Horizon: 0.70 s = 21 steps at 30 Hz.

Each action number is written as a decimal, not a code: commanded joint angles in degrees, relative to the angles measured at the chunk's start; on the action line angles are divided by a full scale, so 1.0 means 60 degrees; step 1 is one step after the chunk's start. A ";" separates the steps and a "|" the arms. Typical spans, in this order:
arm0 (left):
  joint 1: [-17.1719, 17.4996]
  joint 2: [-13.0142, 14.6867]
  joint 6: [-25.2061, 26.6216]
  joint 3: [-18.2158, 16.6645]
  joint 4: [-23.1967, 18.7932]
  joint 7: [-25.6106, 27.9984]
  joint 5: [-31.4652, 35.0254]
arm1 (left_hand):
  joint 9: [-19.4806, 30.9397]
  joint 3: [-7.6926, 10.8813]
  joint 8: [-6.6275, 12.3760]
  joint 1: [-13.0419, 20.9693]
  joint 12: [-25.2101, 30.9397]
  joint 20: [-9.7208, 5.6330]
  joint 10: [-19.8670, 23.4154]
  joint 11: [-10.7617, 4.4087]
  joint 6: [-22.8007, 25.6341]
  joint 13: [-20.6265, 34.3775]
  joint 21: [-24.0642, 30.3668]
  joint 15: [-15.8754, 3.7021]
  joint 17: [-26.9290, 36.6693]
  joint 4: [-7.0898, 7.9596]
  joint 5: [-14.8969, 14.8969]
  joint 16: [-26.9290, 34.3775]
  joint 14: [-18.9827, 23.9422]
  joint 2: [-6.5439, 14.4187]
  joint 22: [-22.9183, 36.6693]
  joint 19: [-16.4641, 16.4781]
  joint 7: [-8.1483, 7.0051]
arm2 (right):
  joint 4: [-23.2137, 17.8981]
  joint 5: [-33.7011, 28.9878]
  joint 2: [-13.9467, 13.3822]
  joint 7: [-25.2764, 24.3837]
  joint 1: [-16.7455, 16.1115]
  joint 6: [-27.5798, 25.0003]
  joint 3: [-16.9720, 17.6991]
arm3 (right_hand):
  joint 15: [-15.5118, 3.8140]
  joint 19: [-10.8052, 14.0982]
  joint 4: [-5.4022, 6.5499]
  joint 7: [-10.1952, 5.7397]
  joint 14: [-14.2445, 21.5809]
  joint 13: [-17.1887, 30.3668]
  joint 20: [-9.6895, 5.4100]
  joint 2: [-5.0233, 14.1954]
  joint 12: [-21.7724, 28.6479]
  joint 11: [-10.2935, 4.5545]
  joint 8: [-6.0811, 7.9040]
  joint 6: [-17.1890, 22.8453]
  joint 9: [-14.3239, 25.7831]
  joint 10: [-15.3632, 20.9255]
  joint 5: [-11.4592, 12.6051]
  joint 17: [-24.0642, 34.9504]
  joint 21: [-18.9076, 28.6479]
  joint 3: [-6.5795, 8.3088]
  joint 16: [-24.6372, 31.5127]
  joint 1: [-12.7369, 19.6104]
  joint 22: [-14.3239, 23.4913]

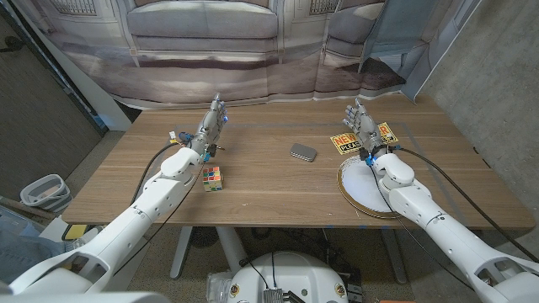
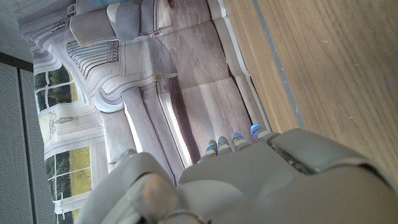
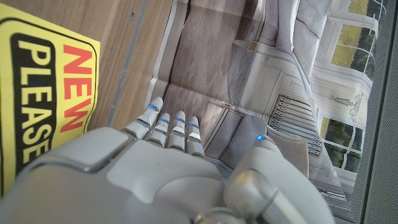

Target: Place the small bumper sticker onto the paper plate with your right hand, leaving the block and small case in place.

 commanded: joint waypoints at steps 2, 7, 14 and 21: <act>0.0051 0.0075 0.0127 0.0001 -0.0269 0.0271 0.0166 | 0.0021 -0.0077 0.0065 0.0098 0.0049 -0.0248 -0.0770 0.0042 -0.0509 0.0031 0.0043 0.0055 0.0052 -0.0021 0.0040 0.0056 -0.0981 0.0008 0.0035 -0.1207 0.0012 | -0.0276 -0.0234 -0.0331 -0.0004 -0.0007 -0.0085 -0.0019 | 0.0031 0.0140 -0.0058 0.0020 0.0119 0.0030 -0.0422 0.0008 0.0055 0.0030 0.0052 0.0060 0.0044 0.0082 0.0059 0.0012 -0.0063 0.0017 0.0056 0.0146 0.0042; 0.0073 0.0044 0.0063 -0.0017 -0.0265 0.0286 0.0156 | 0.0022 -0.0080 0.0074 0.0113 0.0062 -0.0227 -0.0750 0.0041 -0.0493 0.0032 0.0046 0.0067 0.0052 -0.0024 0.0042 0.0069 -0.0959 0.0025 0.0036 -0.1212 0.0007 | -0.0473 -0.0324 -0.0483 -0.0027 0.0007 -0.0308 -0.0054 | 0.0039 0.0158 -0.0081 0.0023 0.0133 0.0031 -0.0423 0.0012 0.0058 0.0047 0.0048 0.0056 0.0045 0.0100 0.0060 0.0011 -0.0088 0.0019 0.0054 0.0180 0.0043; 0.0117 0.0066 0.0106 -0.0031 -0.0329 0.0364 0.0170 | 0.0022 -0.0085 0.0087 0.0141 0.0080 -0.0206 -0.0728 0.0020 -0.0471 0.0033 0.0056 0.0051 0.0051 -0.0031 0.0045 0.0079 -0.0947 0.0053 0.0037 -0.1213 -0.0010 | -0.0645 -0.0534 -0.0669 -0.0010 0.0017 -0.0365 -0.0101 | 0.0036 0.0170 -0.0098 0.0030 0.0136 0.0033 -0.0409 0.0018 0.0057 0.0045 0.0041 0.0041 0.0047 0.0109 0.0058 0.0013 -0.0113 0.0019 0.0048 0.0205 0.0044; 0.0114 0.0124 0.0147 -0.0009 -0.0409 0.0391 0.0245 | 0.0023 -0.0089 0.0096 0.0165 0.0089 -0.0192 -0.0718 0.0010 -0.0455 0.0033 0.0059 0.0034 0.0051 -0.0035 0.0047 0.0086 -0.0938 0.0082 0.0037 -0.1224 -0.0009 | -0.0658 -0.0731 -0.0747 -0.0086 0.0012 -0.0359 -0.0133 | 0.0040 0.0185 -0.0112 0.0035 0.0137 0.0035 -0.0407 0.0024 0.0061 0.0053 0.0037 0.0033 0.0048 0.0128 0.0056 0.0016 -0.0142 0.0016 0.0042 0.0223 0.0045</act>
